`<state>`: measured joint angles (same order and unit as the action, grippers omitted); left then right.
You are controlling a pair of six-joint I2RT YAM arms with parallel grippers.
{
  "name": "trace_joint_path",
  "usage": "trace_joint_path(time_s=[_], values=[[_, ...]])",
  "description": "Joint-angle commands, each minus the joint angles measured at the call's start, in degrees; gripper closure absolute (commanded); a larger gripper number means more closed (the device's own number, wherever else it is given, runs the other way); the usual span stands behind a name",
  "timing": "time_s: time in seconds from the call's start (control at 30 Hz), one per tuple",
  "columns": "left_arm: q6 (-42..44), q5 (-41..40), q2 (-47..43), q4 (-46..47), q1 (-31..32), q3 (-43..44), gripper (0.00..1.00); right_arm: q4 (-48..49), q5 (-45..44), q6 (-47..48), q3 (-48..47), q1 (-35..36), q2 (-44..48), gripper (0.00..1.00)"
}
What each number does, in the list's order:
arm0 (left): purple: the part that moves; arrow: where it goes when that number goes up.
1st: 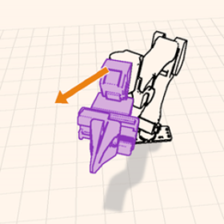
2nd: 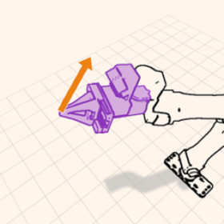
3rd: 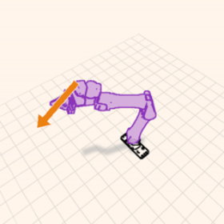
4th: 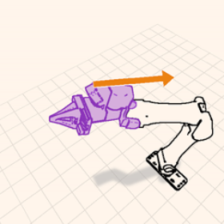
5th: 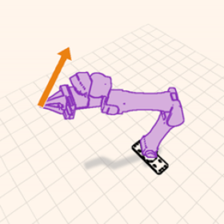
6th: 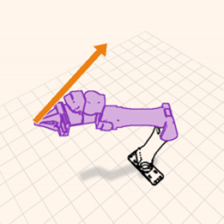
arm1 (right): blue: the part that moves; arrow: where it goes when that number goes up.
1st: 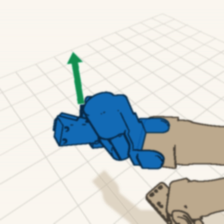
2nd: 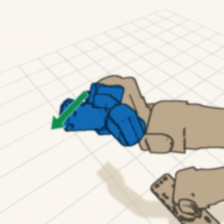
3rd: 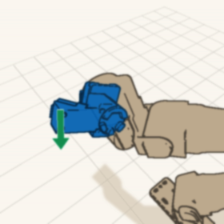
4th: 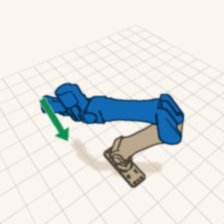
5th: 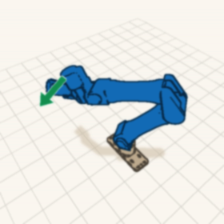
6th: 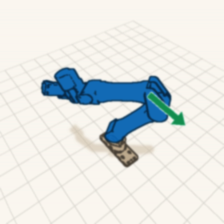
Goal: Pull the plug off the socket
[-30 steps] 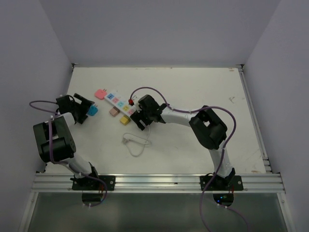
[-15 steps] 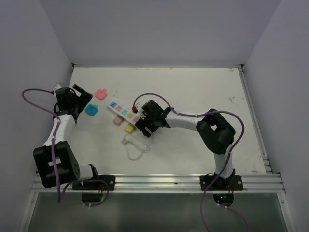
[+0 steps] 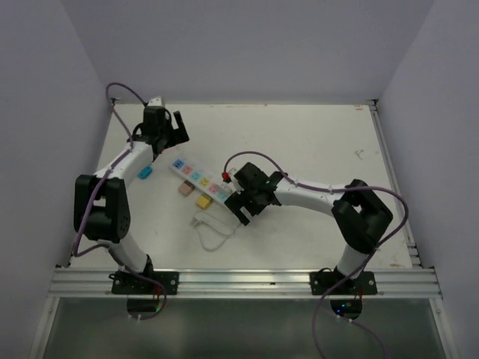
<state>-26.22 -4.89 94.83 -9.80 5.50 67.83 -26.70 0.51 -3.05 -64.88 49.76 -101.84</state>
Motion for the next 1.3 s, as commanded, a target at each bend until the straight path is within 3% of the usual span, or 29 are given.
trace_joint_path(time_s=[0.0, 0.2, 0.57, 0.87, 1.03, 1.13, 1.27], values=[[6.09, -6.27, 6.06, -5.57, 3.11, 7.9, 0.02, -2.04, -3.23, -3.98, 1.6, 0.16, 8.31, 0.01], [0.04, -7.94, 14.06, -8.65, 4.17, 11.53, 0.1, -2.57, -9.21, -6.53, 4.85, 0.16, 17.98, 0.01], [-9.11, -13.04, 15.13, -16.56, 4.52, 6.54, 0.16, -1.87, -8.95, -9.69, 7.84, 0.16, 26.96, 0.01], [-19.04, -9.1, 8.28, -17.27, 4.52, -6.73, 0.19, -2.83, -7.55, -9.96, 8.1, 0.16, 30.21, 0.01], [-26.16, -3.22, -0.86, -13.85, 4.61, -17.62, 0.2, -3.36, -5.97, -9.43, 8.98, 0.16, 31.79, 0.01], [-25.21, -2.15, -7.18, -13.58, 4.7, -19.84, 0.16, -4.67, -5.44, -8.03, 9.07, 0.16, 32.49, 0.01], [-14.09, -2.32, -14.3, -14.1, 5.75, -18.97, 0.05, -5.91, -5.43, -6.62, 9.07, 0.16, 34.42, 0.01]])
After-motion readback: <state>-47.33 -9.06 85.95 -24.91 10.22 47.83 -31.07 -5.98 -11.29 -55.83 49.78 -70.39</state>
